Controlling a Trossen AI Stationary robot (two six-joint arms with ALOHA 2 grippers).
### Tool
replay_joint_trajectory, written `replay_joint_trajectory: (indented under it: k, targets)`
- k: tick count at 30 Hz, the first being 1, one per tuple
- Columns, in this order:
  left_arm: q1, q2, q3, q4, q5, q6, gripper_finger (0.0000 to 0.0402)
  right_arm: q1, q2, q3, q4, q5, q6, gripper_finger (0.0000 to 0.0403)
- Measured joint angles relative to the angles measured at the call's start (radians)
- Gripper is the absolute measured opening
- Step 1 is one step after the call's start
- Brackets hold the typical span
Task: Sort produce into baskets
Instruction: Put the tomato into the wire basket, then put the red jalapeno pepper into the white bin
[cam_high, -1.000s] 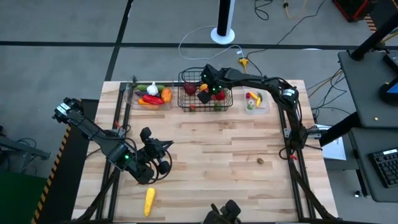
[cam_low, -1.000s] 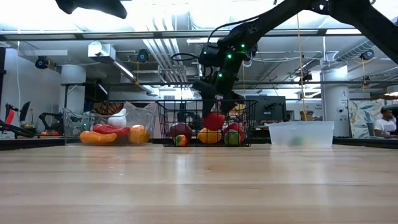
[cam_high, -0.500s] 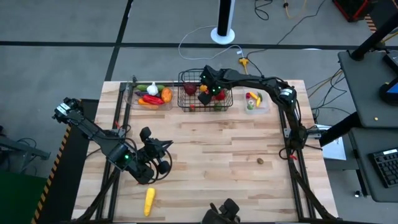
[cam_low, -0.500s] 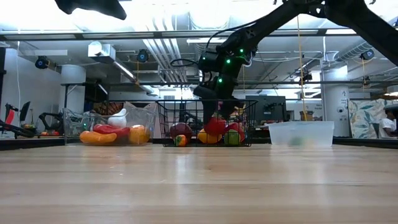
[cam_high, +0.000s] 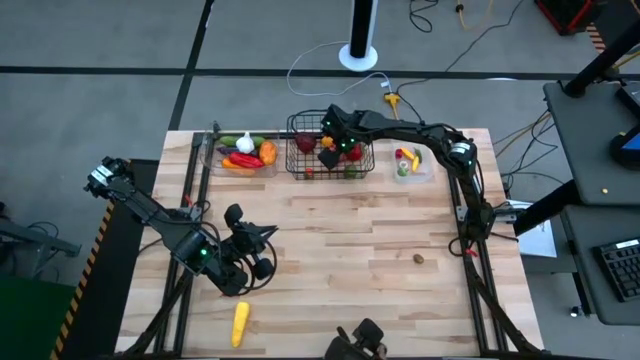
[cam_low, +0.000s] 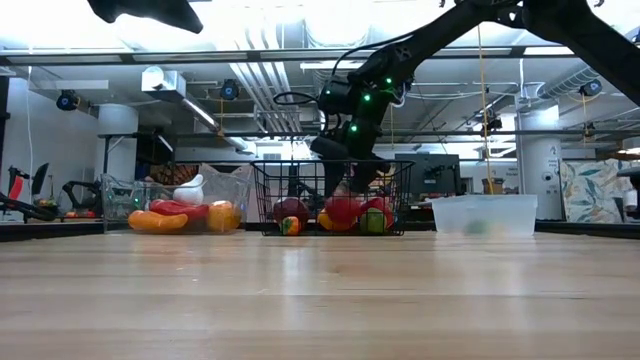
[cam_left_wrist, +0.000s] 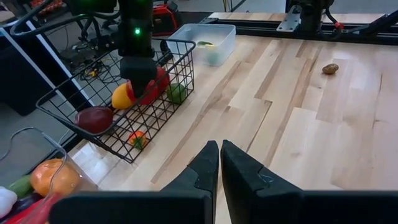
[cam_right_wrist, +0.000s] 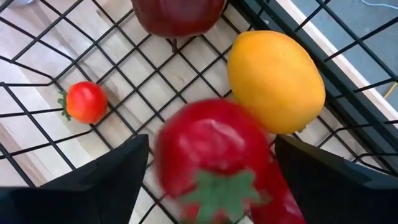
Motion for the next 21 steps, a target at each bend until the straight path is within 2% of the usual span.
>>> replay_joint_trajectory:
  k: [4,11,17,21]
  targets:
    - [0.000,0.000,0.000,-0.003,0.008,0.000,0.0003,0.000,-0.001,0.000,0.000,0.000,-0.010,0.0353]
    - [0.000,0.000,0.000,-0.004,0.091,0.000,0.0003,0.000,-0.028,0.000,-0.006,-0.001,-0.017,0.0359]
    - [0.000,0.000,0.000,-0.023,0.260,0.000,0.0003,0.011,-0.102,0.000,-0.028,-0.024,-0.028,0.0359]
    - [0.000,0.000,0.000,-0.073,0.422,-0.028,0.0003,0.039,-0.175,0.000,-0.082,-0.026,-0.039,0.0359]
